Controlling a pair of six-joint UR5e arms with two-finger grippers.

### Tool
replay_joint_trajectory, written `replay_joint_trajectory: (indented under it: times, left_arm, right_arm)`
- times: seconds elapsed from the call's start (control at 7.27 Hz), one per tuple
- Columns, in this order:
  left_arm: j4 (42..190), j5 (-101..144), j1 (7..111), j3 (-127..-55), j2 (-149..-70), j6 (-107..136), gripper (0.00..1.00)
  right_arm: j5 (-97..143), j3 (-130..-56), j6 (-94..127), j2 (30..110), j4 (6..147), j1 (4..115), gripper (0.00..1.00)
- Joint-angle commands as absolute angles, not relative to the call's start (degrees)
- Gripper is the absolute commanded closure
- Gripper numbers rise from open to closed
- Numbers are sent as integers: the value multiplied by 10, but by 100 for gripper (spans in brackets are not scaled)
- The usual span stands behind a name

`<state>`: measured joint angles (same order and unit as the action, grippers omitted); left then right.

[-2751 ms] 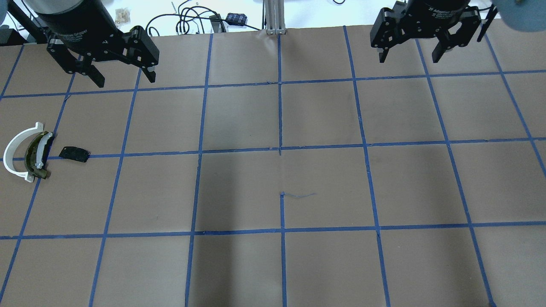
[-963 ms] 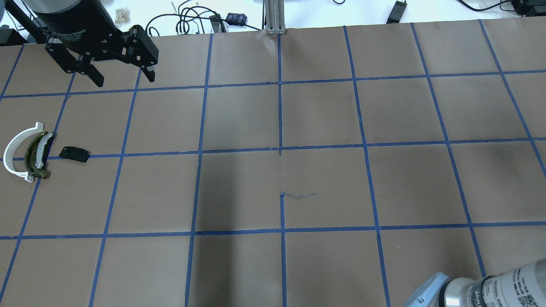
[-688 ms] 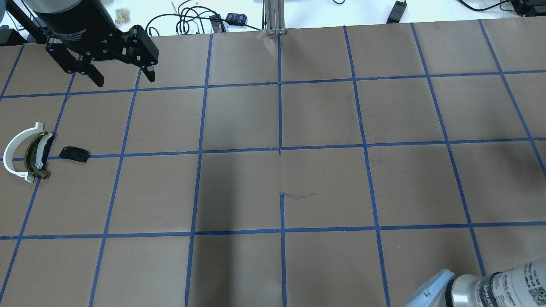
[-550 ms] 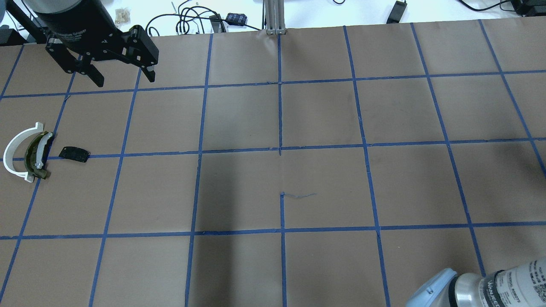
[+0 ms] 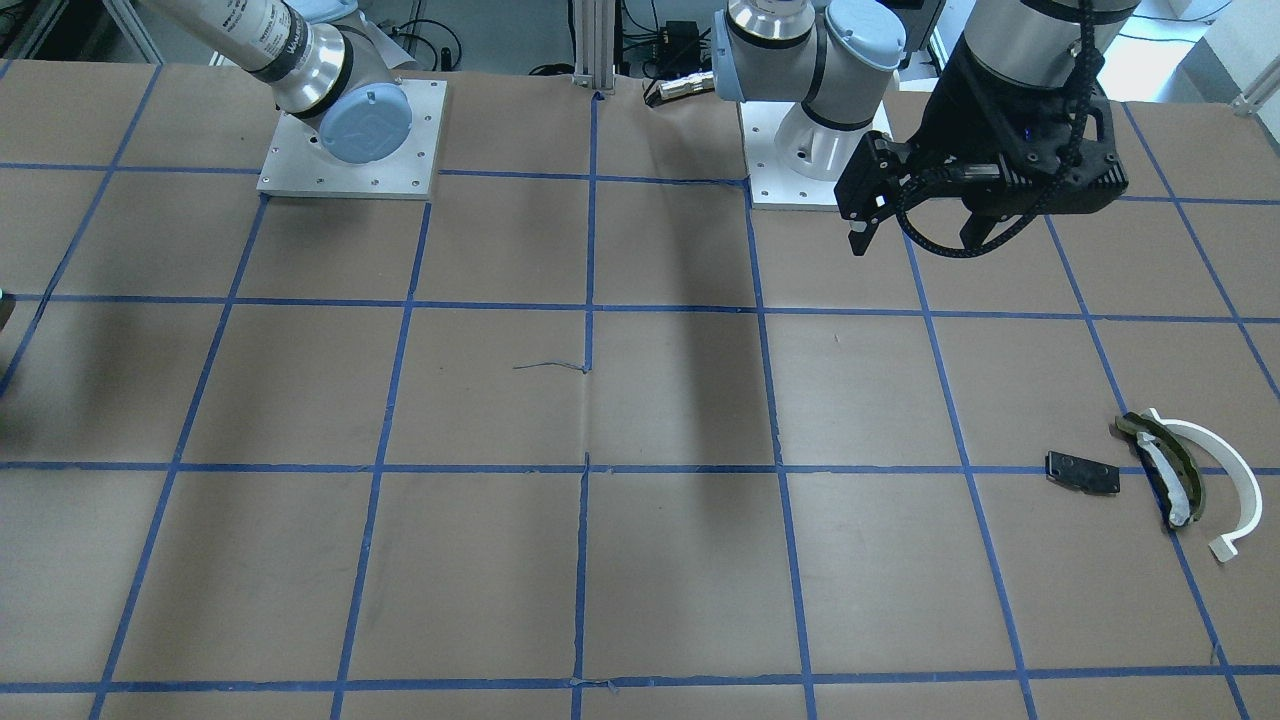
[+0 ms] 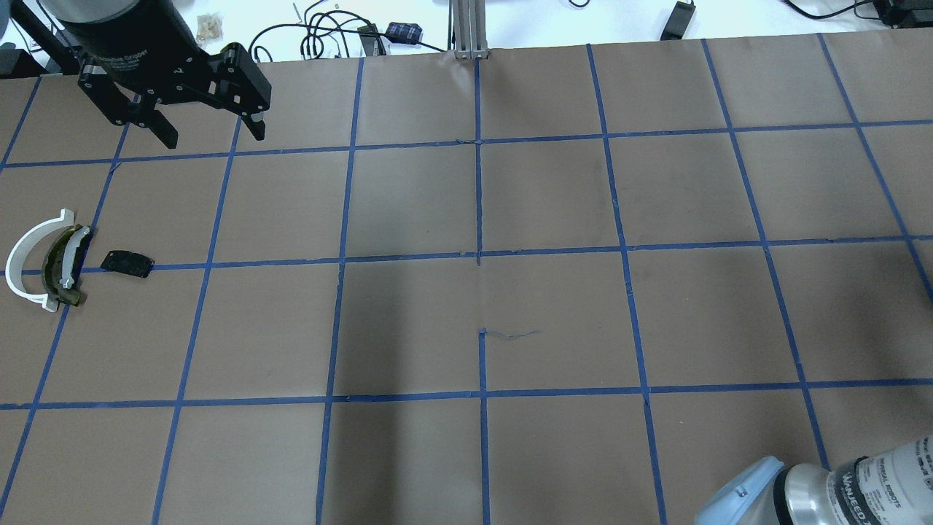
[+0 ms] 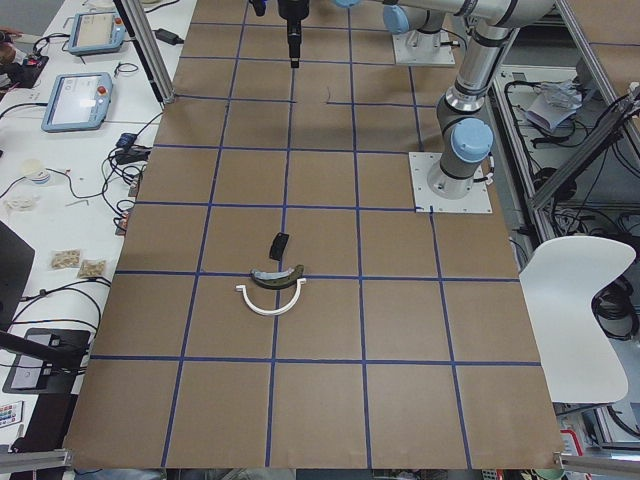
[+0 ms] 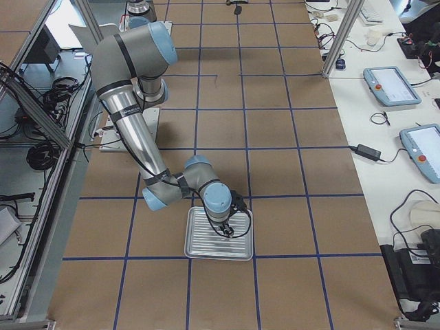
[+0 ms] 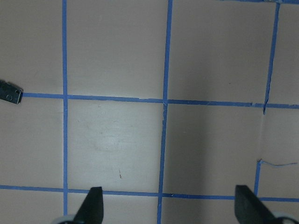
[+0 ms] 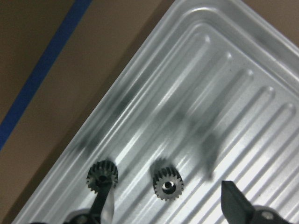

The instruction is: Place bearing gear from tray to pile

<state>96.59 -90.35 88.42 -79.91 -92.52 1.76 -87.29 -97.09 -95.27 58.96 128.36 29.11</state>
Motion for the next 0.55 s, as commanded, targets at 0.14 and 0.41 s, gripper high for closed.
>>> replay_joint_trajectory:
  times: [0.14,0.41]
  left_arm:
    - [966,-904,884,-800,-925,18,0]
    - [966,-904,884,-800,-925,18,0]
  right_arm:
    - [-866,-957,-948,584,1284,291,34]
    - [-866,-952,-947,577,1284,291,41]
